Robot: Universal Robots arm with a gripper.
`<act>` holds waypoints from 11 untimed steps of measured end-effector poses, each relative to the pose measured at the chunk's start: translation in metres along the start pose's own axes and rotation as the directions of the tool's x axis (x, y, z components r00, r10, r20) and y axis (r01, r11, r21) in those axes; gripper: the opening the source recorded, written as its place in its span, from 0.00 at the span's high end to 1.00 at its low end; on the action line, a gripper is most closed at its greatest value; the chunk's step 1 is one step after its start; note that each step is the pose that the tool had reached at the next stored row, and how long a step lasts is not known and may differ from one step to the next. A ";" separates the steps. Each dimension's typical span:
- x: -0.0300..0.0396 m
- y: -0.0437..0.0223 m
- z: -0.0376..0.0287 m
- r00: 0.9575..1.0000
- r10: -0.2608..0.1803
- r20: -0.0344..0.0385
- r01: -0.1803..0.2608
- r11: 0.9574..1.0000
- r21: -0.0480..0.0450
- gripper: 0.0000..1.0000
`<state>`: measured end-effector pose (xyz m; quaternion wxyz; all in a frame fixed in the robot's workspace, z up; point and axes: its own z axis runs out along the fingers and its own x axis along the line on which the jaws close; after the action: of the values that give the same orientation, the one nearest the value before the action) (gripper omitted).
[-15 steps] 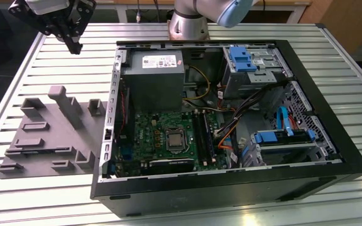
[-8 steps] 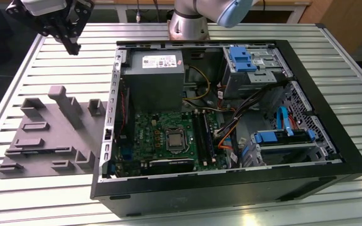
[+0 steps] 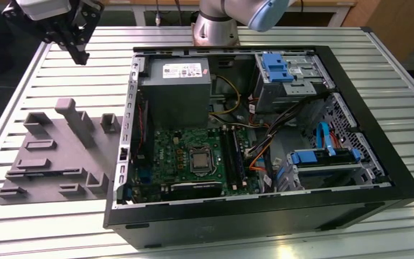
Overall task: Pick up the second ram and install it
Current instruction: 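Reach for the second ram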
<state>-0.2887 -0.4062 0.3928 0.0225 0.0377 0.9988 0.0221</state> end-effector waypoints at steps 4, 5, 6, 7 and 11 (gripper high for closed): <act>0.0020 -0.0019 -0.0001 1.000 0.000 0.000 0.000 1.000 0.000 0.89; 0.0026 -0.0023 -0.0001 1.000 0.000 0.000 0.000 1.000 0.000 0.89; 0.0031 -0.0026 -0.0001 1.000 0.000 0.000 0.000 1.000 0.000 0.89; 0.0035 -0.0030 -0.0002 1.000 0.000 0.000 0.000 1.000 0.000 0.89; 0.0055 -0.0041 -0.0002 1.000 0.000 0.000 0.000 1.000 0.000 0.89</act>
<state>-0.2945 -0.4098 0.3926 0.0225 0.0377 0.9988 0.0221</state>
